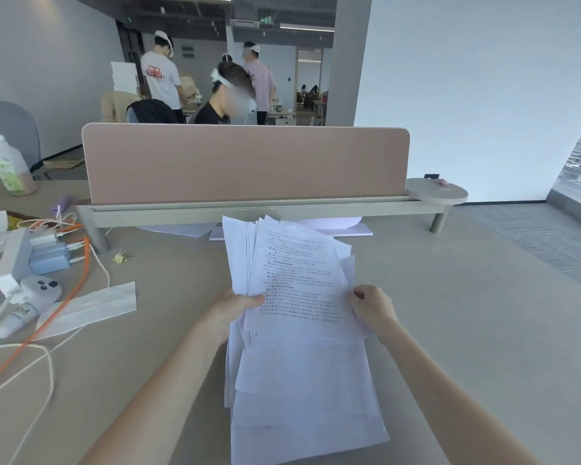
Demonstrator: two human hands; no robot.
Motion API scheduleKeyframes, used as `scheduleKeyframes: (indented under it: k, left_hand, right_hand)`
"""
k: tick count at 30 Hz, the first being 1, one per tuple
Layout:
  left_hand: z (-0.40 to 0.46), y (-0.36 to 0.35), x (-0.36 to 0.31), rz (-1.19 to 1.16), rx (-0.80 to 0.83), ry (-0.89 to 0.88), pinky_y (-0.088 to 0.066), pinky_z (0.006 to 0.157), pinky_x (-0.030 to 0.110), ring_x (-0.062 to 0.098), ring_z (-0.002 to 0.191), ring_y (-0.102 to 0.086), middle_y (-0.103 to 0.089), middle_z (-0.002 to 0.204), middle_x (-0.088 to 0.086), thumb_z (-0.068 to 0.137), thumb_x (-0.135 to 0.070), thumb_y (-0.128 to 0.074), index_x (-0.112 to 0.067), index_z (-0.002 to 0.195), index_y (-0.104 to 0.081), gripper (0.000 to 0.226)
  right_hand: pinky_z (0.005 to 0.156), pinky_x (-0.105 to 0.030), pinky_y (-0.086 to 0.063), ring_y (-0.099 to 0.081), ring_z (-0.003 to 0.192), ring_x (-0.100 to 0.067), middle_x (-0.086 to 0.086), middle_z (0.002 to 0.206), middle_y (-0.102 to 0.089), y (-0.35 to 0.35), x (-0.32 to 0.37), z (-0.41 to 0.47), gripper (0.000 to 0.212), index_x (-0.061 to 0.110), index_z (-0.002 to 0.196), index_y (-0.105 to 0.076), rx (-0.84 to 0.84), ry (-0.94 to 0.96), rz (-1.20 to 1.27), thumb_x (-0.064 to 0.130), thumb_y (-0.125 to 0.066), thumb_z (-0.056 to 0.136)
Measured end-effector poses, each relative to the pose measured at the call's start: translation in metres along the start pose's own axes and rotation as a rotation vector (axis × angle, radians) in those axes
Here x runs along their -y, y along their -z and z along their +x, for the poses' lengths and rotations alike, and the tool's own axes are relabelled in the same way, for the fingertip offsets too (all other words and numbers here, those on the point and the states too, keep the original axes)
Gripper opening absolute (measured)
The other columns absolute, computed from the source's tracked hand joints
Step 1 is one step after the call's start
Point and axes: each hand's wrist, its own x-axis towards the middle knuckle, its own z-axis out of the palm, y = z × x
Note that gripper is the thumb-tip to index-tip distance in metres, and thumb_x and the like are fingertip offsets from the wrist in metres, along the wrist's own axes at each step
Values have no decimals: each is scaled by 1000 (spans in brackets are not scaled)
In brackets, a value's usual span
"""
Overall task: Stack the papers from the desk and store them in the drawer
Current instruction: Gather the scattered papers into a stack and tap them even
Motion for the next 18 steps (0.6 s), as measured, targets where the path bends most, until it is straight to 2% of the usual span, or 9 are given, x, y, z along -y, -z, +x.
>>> scheduleKeyframes:
  k: [3,5,6,7,9,11,14,16,18]
  left_hand:
    - [-13,6,-7,-56,21,-58,-42,85,20,12,101,-60,-67,105,-6,86,-1,-70,-18,122,-60,40]
    - [-21,9,-15,-77,57,-93,-42,72,13,1,92,-59,-66,100,-15,87,-3,-70,-21,120,-59,39]
    - [-24,12,-18,-87,77,-108,-42,72,12,-3,91,-59,-66,99,-16,87,-4,-70,-20,122,-60,39]
    - [-29,13,-23,-94,79,-119,-43,77,13,-4,91,-59,-67,99,-16,87,-4,-70,-19,122,-61,39]
    - [-37,16,-34,-109,76,-141,-44,97,24,-4,93,-60,-70,98,-16,86,-4,-71,-20,117,-63,36]
    - [-43,19,-44,-109,72,-163,-39,105,31,1,100,-63,-76,95,-17,83,-5,-73,-21,111,-67,33]
    - [-50,21,-61,-113,70,-225,-48,91,26,6,104,-67,-79,94,-15,84,-5,-72,-21,108,-70,29]
    - [-55,19,-76,-119,58,-289,-50,76,17,0,94,-70,-78,92,-16,86,-2,-70,-20,109,-70,30]
    - [-59,17,-91,-123,35,-337,-52,74,19,2,93,-71,-78,94,-14,87,1,-68,-17,111,-70,30]
  right_hand:
    - [57,-30,-38,-53,68,-23,-1,70,-56,1,12,-6,27,15,71,-51,46,-27,94,29,-54,95]
    - [62,-26,-49,-65,74,-23,-4,85,-69,3,18,-9,20,12,86,-63,138,-86,357,30,-60,96]
    - [64,-28,-54,-69,77,-25,-7,91,-73,5,20,-11,17,9,95,-66,205,-118,516,25,-62,96]
    - [69,-34,-59,-72,81,-28,-12,98,-75,8,22,-14,18,4,105,-67,254,-140,653,19,-64,96]
    - [83,-48,-60,-73,97,-36,-20,112,-75,14,26,-20,30,-3,121,-63,291,-154,786,8,-64,93]
    - [87,-49,-59,-73,102,-37,-20,115,-74,21,32,-26,32,-4,124,-62,273,-110,807,2,-62,92]
    - [80,-44,-60,-75,89,-30,-13,106,-77,35,45,-35,22,2,115,-65,223,-11,861,-1,-60,93]
    - [84,-47,-60,-75,95,-31,-11,109,-77,48,56,-39,22,6,114,-64,194,61,881,-1,-59,94]
    - [86,-48,-61,-75,102,-30,-10,116,-75,62,67,-42,24,8,117,-64,172,142,873,1,-60,94]
